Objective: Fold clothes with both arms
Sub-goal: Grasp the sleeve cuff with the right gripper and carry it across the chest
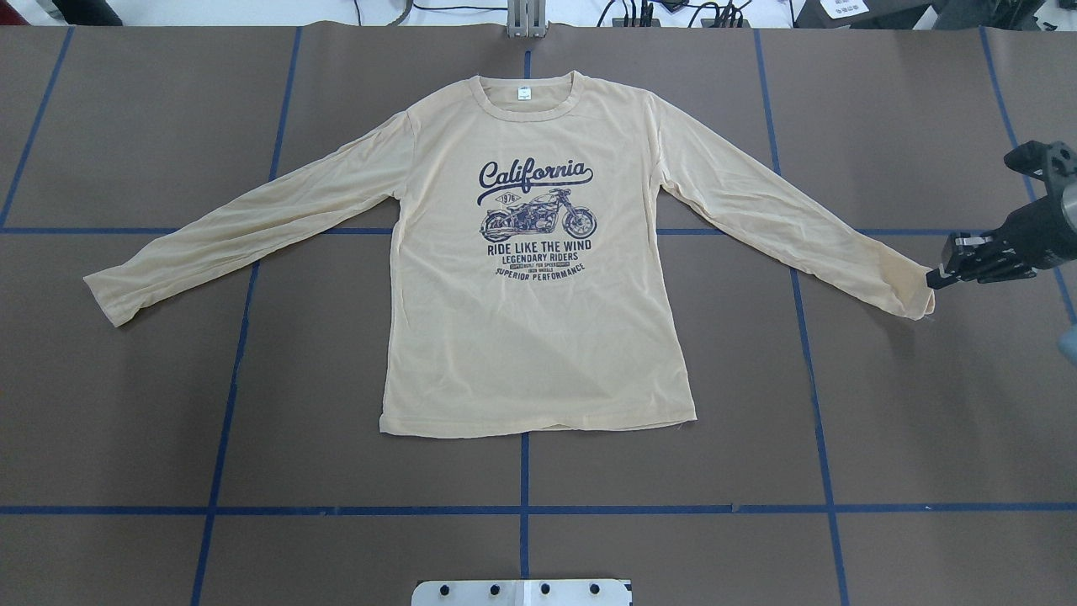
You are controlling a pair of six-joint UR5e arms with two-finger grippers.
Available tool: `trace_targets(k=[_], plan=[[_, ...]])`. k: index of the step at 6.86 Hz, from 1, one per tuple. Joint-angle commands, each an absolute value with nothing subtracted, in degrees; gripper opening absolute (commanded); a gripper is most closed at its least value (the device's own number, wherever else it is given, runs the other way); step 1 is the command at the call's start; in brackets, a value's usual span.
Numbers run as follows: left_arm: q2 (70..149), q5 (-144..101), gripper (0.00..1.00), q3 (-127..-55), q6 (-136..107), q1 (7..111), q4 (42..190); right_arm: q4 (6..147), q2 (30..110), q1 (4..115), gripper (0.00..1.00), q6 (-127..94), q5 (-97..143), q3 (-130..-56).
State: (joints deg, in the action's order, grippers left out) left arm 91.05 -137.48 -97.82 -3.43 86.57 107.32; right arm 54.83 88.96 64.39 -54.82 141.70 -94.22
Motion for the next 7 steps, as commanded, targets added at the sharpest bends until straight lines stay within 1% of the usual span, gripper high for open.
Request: trace_targets(k=[1, 2, 3, 5, 7], plan=[[91.05, -137.55, 0.99, -97.74, -3.34, 86.57, 107.31, 71.8, 76.55, 65.83, 0.0, -61.22, 142.91, -101.5], [91.05, -137.55, 0.99, -97.73, -3.25, 86.57, 107.31, 79.12, 68.72, 65.05, 0.0, -65.35, 142.48, -101.51], [91.05, -138.33, 0.99, -97.73, -3.25, 86.57, 107.49, 80.75, 64.47, 62.69, 0.0, -68.17, 139.77, -101.17], [91.05, -139.22, 0.99, -97.47, -3.16, 86.49, 107.49, 80.86, 58.57, 55.75, 0.0, -72.14, 129.77, -100.47], [91.05, -139.22, 0.99, -97.65, -3.16, 86.48, 107.49, 80.77, 49.18, 53.01, 0.0, -78.81, 128.24, -94.69]])
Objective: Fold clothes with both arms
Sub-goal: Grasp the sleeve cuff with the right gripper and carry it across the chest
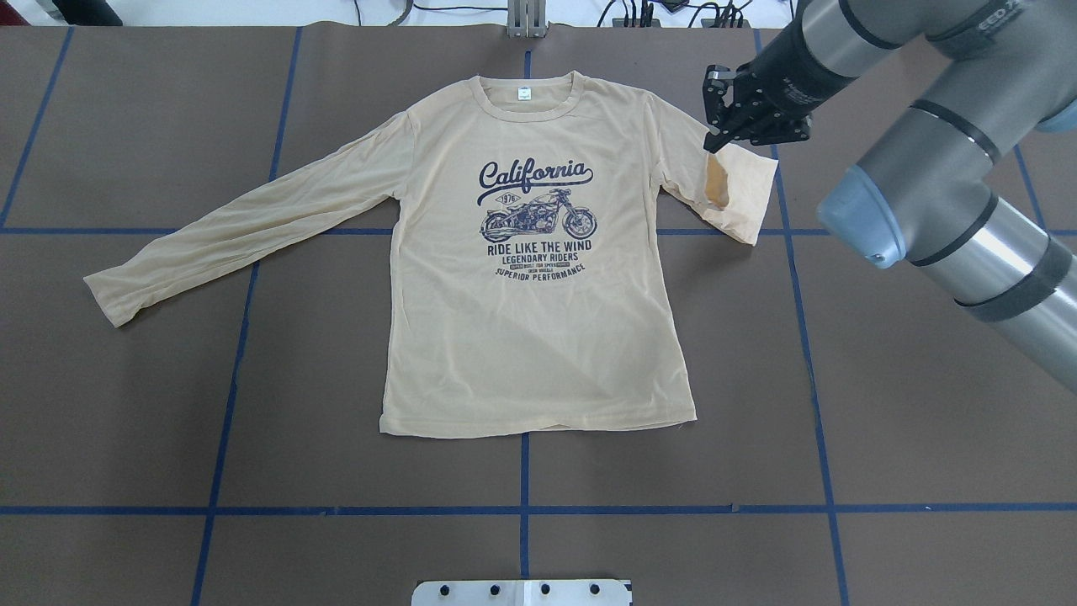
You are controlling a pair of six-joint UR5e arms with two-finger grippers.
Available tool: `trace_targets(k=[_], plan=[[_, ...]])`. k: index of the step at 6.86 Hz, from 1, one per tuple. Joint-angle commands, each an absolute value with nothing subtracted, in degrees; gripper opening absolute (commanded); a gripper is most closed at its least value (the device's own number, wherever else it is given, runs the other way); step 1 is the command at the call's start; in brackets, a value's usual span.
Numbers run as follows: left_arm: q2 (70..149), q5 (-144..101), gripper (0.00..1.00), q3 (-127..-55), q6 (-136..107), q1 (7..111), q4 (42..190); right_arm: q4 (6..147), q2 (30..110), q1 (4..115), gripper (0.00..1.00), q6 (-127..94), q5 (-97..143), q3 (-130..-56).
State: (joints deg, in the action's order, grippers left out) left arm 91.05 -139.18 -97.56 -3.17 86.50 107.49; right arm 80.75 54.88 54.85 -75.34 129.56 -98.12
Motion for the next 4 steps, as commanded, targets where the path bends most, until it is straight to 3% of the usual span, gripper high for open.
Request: trace_targets(k=[1, 4], plan=[[91.05, -139.22, 0.99, -97.73, -3.16, 86.48, 107.49, 80.6, 44.78, 51.43, 0.0, -79.27, 125.62, -91.18], [91.05, -139.13, 0.99, -97.82, -3.16, 86.4, 107.49, 80.33, 36.23, 48.27, 0.0, -79.01, 123.67, -86.57]])
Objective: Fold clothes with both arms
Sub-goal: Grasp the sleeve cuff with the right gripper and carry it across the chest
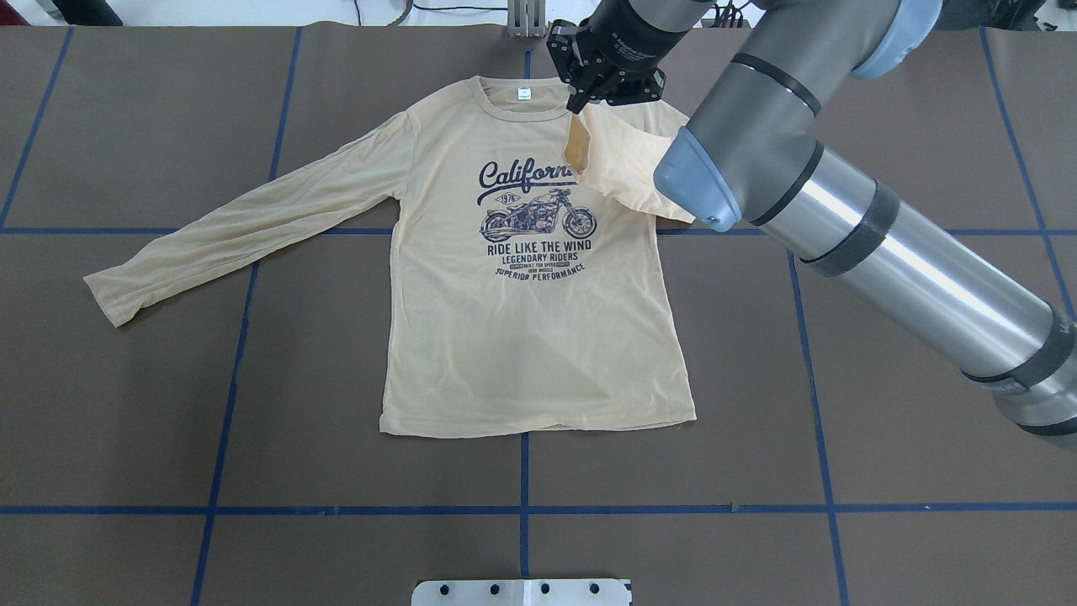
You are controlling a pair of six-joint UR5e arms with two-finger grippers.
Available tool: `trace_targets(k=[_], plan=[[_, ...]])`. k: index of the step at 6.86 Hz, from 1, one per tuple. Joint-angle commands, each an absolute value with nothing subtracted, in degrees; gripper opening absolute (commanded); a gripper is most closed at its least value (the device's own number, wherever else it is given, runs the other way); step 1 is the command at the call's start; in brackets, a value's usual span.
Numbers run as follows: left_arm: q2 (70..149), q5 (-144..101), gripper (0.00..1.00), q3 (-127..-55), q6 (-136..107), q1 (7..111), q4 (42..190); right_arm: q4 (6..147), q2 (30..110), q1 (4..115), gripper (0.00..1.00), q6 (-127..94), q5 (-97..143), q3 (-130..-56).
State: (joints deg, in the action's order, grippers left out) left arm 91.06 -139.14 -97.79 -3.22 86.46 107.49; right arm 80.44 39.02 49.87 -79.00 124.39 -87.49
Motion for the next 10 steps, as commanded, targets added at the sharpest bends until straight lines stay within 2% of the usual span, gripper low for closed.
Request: trace_targets(k=[1, 2, 6, 7, 8, 10], plan=[[91.05, -139.13, 0.99, -97.74, -3.16, 86.48, 107.58, 80.33, 32.73, 47.29, 0.0, -78.84, 122.71, -84.31], [91.05, -139.13, 0.99, -97.73, -3.16, 86.48, 107.58, 80.42, 29.04, 45.89, 0.0, -78.58, 122.35, -81.07], [91.05, -139.04, 0.99, -97.65, -3.25, 86.4, 108.1, 79.54, 29.97, 36.92, 0.0, -77.17, 115.67, -80.6], [91.05, -139.04, 0.99, -97.56, -3.25, 86.4, 108.37, 79.11, 29.71, 36.83, 0.65, -77.25, 115.49, -79.12], [91.05, -138.96, 0.99, -97.47, -3.25, 86.4, 108.37, 78.23, 27.88, 36.22, 1.0, -77.43, 112.88, -76.49], [91.05, -138.87, 0.99, -97.21, -3.16, 86.4, 108.37, 76.91, 22.62, 36.21, 1.0, -79.35, 112.15, -70.08]])
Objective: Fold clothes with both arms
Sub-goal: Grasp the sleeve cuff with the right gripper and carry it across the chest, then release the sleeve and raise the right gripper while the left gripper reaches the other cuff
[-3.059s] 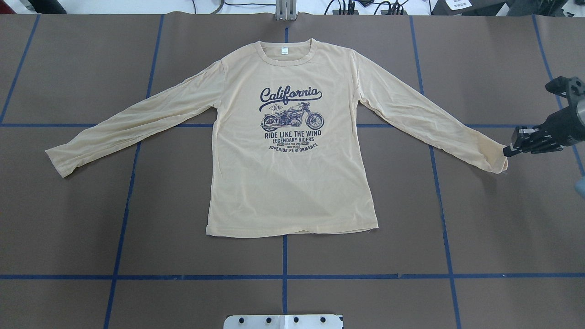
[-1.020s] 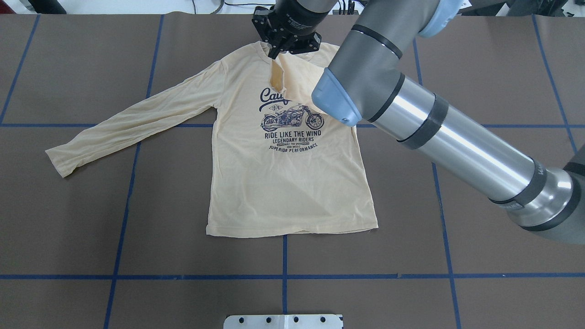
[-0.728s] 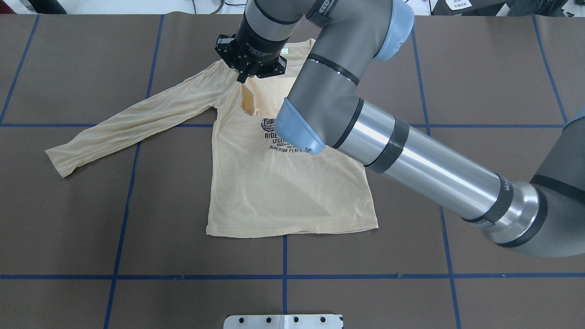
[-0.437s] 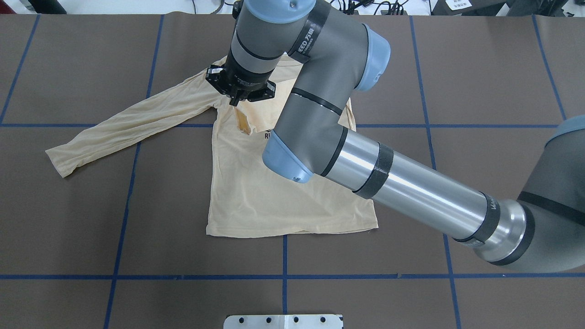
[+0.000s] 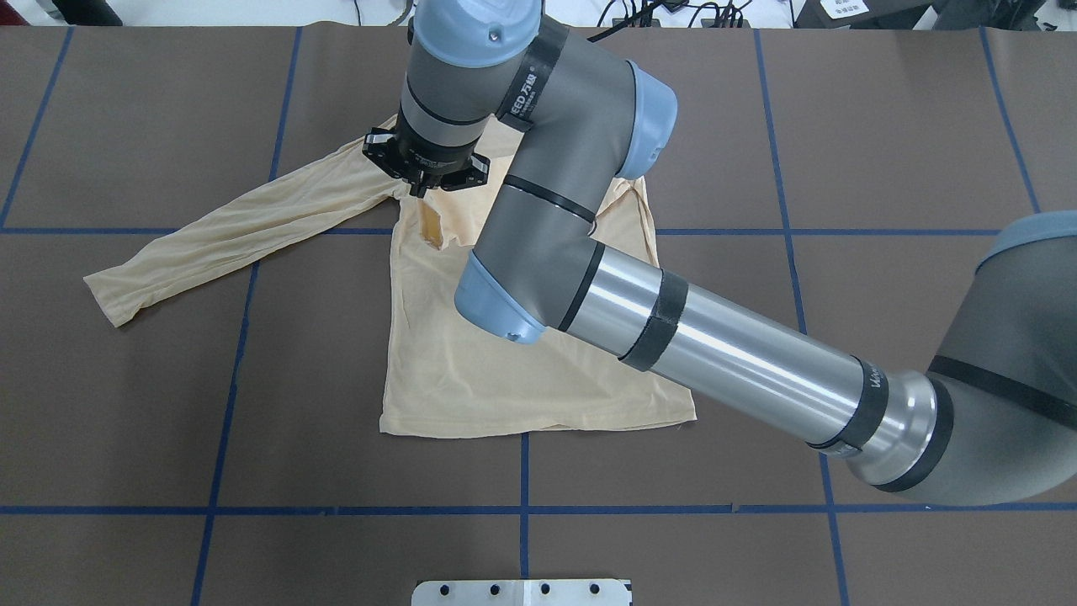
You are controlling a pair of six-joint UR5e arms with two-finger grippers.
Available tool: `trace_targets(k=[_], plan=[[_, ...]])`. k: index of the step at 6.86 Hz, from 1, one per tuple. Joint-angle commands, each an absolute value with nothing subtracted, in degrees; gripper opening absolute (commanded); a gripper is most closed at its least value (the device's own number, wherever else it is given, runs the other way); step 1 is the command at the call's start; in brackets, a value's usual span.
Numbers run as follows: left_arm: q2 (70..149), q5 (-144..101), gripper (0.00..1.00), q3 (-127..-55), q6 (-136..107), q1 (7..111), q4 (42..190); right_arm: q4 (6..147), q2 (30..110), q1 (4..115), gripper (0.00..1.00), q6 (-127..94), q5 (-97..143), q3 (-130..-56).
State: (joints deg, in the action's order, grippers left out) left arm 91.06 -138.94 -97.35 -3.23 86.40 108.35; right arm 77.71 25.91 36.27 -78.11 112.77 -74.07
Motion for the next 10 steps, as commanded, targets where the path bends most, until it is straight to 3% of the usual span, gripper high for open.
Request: trace_targets(k=[1, 5, 8, 10], plan=[[91.05, -138.87, 0.99, -97.12, -3.16, 86.4, 108.37, 73.6, 18.76, 36.21, 1.0, -81.02, 112.06, -64.22], [91.4, -138.78, 0.99, -97.03, -4.21, 84.22, 108.46, 71.8, 20.72, 40.32, 1.0, -86.29, 114.85, -64.15], [91.05, -138.17, 0.98, -94.33, -15.1, 72.81, 115.46, 73.74, 45.89, 48.58, 0.99, -85.43, 125.5, -88.17], [91.14, -135.88, 0.94, -83.73, -15.9, 70.06, 128.77, 73.74, 59.61, 51.92, 0.99, -82.47, 126.64, -98.39]])
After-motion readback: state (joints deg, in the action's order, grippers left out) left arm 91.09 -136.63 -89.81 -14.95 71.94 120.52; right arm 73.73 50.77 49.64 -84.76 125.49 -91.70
